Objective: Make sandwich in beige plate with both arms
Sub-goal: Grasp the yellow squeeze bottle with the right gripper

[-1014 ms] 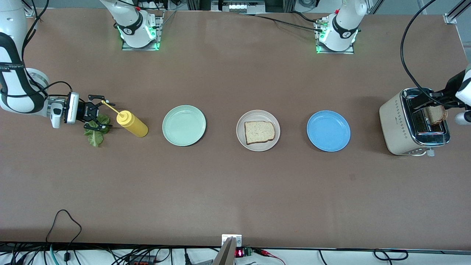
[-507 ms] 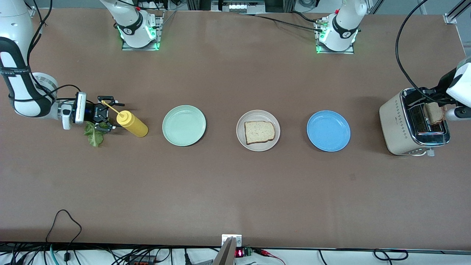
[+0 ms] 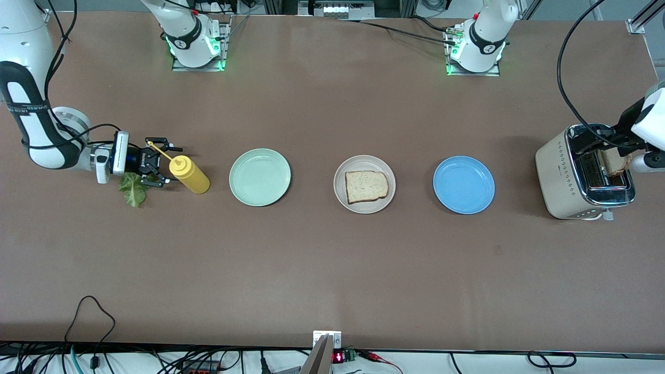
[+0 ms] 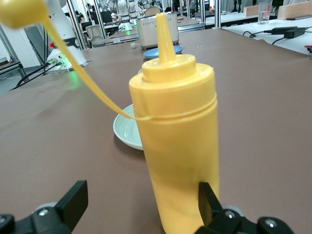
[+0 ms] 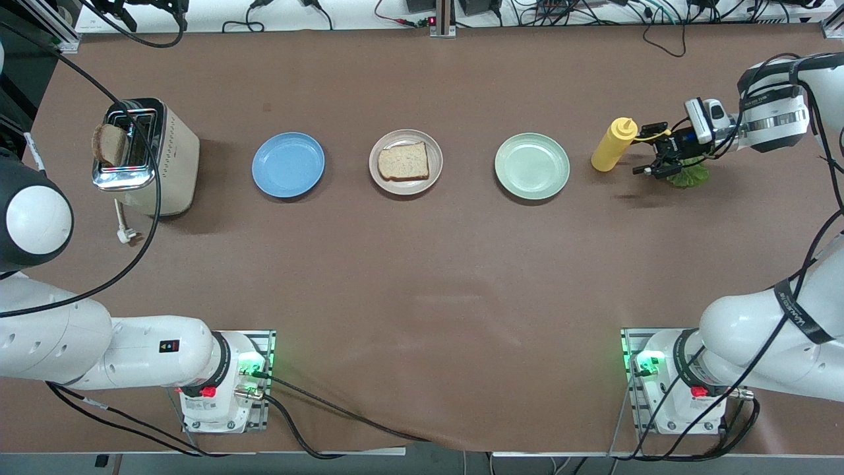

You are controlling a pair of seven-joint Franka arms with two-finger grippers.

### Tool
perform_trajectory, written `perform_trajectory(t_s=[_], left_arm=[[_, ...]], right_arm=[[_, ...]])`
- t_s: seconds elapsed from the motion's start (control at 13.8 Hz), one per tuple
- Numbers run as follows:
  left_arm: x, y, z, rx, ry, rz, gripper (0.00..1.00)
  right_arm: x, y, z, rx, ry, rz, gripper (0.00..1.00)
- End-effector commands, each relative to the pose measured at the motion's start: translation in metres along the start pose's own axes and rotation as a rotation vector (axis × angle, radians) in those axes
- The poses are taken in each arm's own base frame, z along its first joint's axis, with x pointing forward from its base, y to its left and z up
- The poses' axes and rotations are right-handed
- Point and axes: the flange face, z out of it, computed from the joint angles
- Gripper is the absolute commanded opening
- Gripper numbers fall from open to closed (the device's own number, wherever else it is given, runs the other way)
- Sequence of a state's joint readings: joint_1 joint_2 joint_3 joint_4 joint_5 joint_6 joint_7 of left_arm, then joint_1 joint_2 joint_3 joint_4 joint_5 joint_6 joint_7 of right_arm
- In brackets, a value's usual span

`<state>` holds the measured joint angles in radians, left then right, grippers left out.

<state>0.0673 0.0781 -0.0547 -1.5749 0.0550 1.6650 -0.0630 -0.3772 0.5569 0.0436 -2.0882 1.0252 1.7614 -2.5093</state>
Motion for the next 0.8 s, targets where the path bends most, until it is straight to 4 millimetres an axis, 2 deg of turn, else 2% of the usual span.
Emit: perform_trajectory(t_s=[0.0, 0.58, 0.72], left_arm=[[0.005, 0.001, -0.005, -0.018, 0.004, 0.007, 1.0], [-0.001, 0.0, -0.008, -0.014, -0.001, 0.003, 1.0], [-0.002, 0.0, -0.006, -0.01, -0.005, 0.003, 1.0]], right_arm=[[0.002, 0.006, 0.005, -0.012, 0.02, -0.016, 1.0], [0.002, 0.009, -0.004, -0.034, 0.014, -0.002, 1.0], [0.001, 0.015, -0.011, -0.068, -0.008, -0.005, 1.0]])
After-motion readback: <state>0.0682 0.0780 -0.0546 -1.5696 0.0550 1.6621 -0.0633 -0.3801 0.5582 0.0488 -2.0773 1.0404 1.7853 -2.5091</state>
